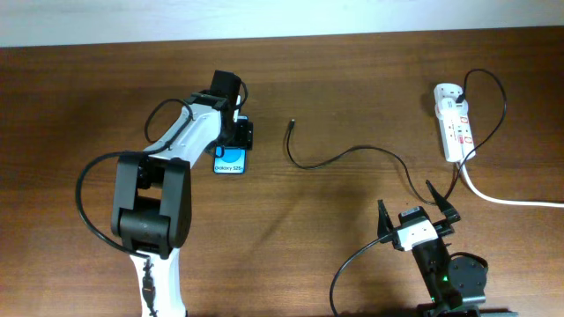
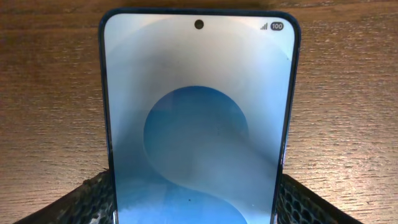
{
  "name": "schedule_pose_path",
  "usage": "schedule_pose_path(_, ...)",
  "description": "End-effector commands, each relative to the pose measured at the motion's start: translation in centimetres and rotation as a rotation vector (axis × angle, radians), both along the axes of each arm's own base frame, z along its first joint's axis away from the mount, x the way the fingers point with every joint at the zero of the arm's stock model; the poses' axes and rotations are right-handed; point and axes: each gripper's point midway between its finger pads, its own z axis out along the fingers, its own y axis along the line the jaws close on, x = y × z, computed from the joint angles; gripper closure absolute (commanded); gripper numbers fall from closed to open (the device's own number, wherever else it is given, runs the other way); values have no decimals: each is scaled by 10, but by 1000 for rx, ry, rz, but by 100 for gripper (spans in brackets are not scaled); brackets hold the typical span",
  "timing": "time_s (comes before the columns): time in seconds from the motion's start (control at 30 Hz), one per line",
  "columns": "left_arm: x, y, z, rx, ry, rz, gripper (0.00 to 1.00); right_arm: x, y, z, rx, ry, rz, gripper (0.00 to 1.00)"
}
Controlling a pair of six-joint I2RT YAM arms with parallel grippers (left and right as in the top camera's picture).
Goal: Plug charger to phone and switch on socket
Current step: 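Lower the left gripper and grasp the phone's top edge, then lift the phone with the left gripper and tilt it upright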
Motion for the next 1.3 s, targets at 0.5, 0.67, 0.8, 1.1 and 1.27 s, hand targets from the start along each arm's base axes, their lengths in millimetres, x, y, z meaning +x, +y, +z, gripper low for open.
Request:
schedule_pose_path(0.5,2,-18,54,-90,87,-1,42,0,1,-3,10,7,1,2)
schedule_pose_path(0.67,-7,-21,57,-135,139,110,95,0,1,-3,10,7,1,2)
schedule_pose_path(0.8,-17,-48,62,-291,201,80,100,0,1,-3,10,7,1,2)
schedule_pose_path(1.1,-39,-96,96,-695,418,210,100,0,1,-3,10,7,1,2)
schedule_pose_path(1.27,-50,-102,110,-796,592,441,100,0,1,-3,10,7,1,2)
